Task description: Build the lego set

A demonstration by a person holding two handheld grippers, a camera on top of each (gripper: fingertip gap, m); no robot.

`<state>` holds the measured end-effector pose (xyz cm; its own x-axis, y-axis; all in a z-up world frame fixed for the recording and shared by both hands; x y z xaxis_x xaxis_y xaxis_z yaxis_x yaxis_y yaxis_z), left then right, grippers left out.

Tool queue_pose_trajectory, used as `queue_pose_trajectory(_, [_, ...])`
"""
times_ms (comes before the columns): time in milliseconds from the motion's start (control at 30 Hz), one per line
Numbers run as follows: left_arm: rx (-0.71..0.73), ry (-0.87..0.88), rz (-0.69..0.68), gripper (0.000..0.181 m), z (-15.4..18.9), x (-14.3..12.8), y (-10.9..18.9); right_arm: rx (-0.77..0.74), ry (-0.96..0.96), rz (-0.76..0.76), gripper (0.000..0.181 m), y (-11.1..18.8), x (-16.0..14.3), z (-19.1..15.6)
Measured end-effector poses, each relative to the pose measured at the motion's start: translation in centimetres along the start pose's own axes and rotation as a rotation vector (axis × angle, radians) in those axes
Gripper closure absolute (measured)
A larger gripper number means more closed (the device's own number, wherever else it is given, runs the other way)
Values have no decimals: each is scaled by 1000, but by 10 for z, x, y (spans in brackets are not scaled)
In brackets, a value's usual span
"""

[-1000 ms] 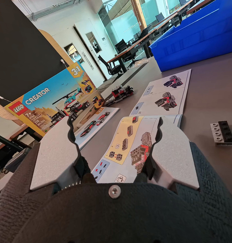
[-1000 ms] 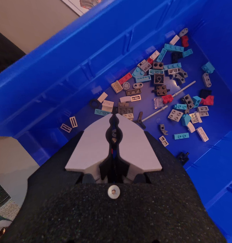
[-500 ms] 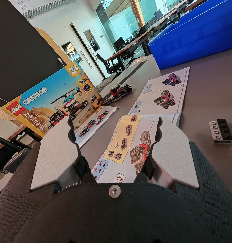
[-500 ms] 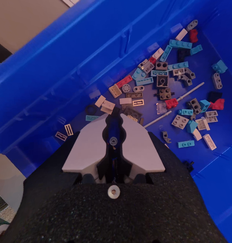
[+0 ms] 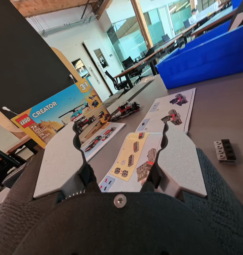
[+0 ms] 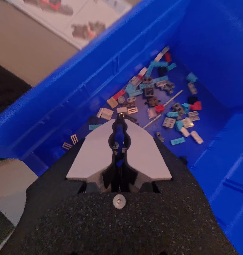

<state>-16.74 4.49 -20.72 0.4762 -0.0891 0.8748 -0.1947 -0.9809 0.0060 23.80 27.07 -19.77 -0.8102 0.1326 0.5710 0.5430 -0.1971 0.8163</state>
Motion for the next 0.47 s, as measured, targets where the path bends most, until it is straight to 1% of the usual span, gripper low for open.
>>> queue_pose_trajectory(67, [0, 32, 54, 68, -1, 5, 2, -47, -30, 153, 173, 18, 7, -1])
queue_pose_trajectory(133, [-7, 70, 113, 70, -2, 11, 3, -90, -59, 339, 173, 38, 17, -4])
queue_pose_trajectory(233, [-37, 121, 225, 78, -2, 26, 6, -101, -83, 603, 173, 66, 39, -19])
queue_pose_trajectory(300, [-72, 126, 312, 85, 0, 41, 8, -10, -88, 798, 173, 81, 60, -36])
queue_pose_trajectory(333, [-92, 123, 352, 87, 0, 49, 8, 61, -88, 905, 173, 86, 73, -47])
queue_pose_trajectory(400, [-139, 114, 422, 91, 2, 67, 8, 279, -82, 1081, 173, 91, 98, -71])
queue_pose_trajectory(467, [-216, 103, 487, 92, 5, 85, 7, 534, -109, 1204, 173, 85, 122, -95])
Point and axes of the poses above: each gripper's, where its closed fingertips meet, y back along the fingers, x out of its top, z = x × y across the jaws, the point moved 9 cm from there along y, back along the fingers, and after that the axes turned 4 degrees about -z, right-handed, at the moved point
